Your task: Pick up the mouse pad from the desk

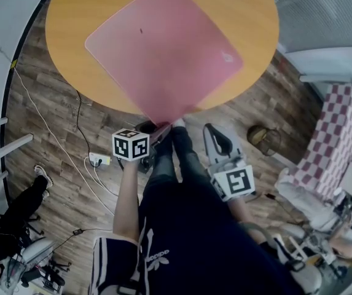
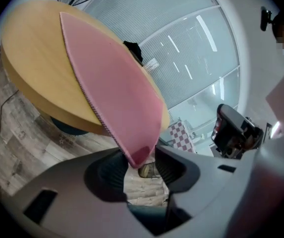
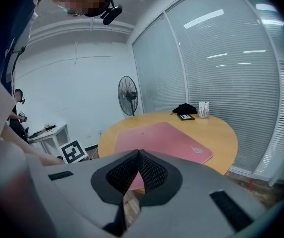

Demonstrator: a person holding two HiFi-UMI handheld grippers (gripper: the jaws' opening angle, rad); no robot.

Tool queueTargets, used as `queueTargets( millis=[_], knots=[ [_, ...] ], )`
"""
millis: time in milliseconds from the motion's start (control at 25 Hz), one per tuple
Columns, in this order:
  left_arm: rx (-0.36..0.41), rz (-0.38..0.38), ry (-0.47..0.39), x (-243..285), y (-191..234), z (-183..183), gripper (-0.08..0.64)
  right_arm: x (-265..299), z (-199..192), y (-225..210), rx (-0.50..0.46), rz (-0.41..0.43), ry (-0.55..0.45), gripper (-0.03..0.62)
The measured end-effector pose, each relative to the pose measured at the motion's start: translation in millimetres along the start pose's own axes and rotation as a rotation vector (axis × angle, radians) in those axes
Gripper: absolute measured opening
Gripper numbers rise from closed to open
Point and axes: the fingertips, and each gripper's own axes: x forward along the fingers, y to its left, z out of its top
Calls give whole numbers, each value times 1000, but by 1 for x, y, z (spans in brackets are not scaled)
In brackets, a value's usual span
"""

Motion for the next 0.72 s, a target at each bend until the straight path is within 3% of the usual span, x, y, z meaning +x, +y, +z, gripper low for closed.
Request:
queueTargets(
  millis=[280, 400, 720],
  knots=[
    [-20, -25, -7, -2, -5, 3, 141, -1, 2, -2, 5, -22, -3, 5],
    [-29, -8, -22, -3, -2, 7, 63, 0, 1, -4, 13, -30, -1, 4],
    [20, 8, -25, -6, -6, 10, 23, -2, 2, -8, 25, -49, -2, 4]
  ],
)
